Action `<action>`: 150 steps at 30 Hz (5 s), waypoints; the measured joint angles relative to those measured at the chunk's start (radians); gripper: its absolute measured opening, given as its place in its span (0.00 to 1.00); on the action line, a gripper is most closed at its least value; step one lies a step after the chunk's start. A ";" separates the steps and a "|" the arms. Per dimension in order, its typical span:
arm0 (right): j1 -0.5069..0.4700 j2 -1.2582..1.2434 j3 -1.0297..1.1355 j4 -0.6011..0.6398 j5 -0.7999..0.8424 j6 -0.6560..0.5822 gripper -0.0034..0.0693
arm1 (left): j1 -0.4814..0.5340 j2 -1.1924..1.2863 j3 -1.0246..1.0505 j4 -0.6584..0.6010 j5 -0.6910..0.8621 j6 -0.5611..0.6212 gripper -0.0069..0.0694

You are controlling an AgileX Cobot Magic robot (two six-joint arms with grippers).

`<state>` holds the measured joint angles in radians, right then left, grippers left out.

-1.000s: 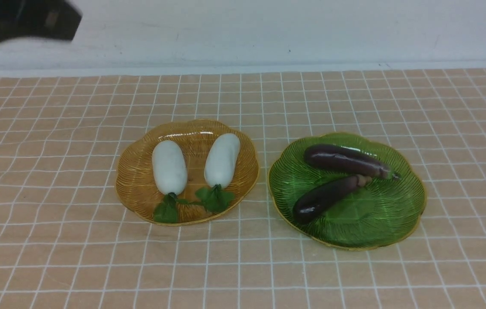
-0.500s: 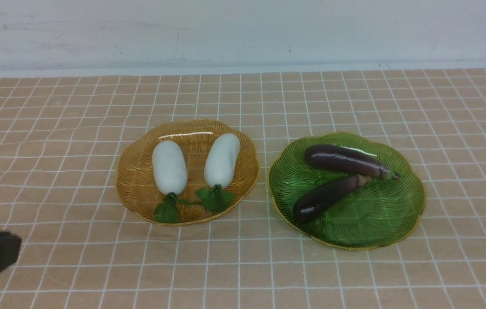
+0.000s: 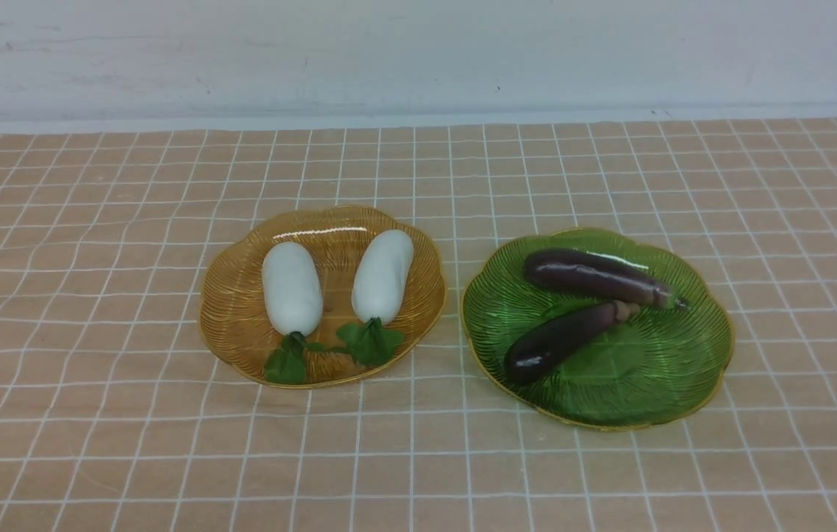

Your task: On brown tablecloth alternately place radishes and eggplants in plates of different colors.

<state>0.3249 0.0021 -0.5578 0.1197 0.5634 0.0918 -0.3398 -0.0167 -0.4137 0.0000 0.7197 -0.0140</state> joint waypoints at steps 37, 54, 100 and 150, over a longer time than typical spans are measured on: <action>0.000 0.000 0.000 0.000 0.004 0.000 0.03 | 0.300 0.001 0.441 -0.016 -0.338 0.085 0.10; 0.000 0.000 0.000 -0.009 0.004 -0.005 0.03 | 0.300 0.001 0.441 -0.016 -0.338 0.085 0.10; -0.350 -0.012 0.585 -0.220 -0.178 -0.026 0.03 | 0.300 0.001 0.441 -0.017 -0.339 0.085 0.10; -0.350 -0.012 0.585 -0.220 -0.178 -0.004 0.03 | 0.300 0.001 0.441 -0.017 -0.339 0.085 0.10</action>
<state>-0.0255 -0.0096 0.0274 -0.1005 0.3850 0.0882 -0.0397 -0.0158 0.0276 -0.0171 0.3811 0.0707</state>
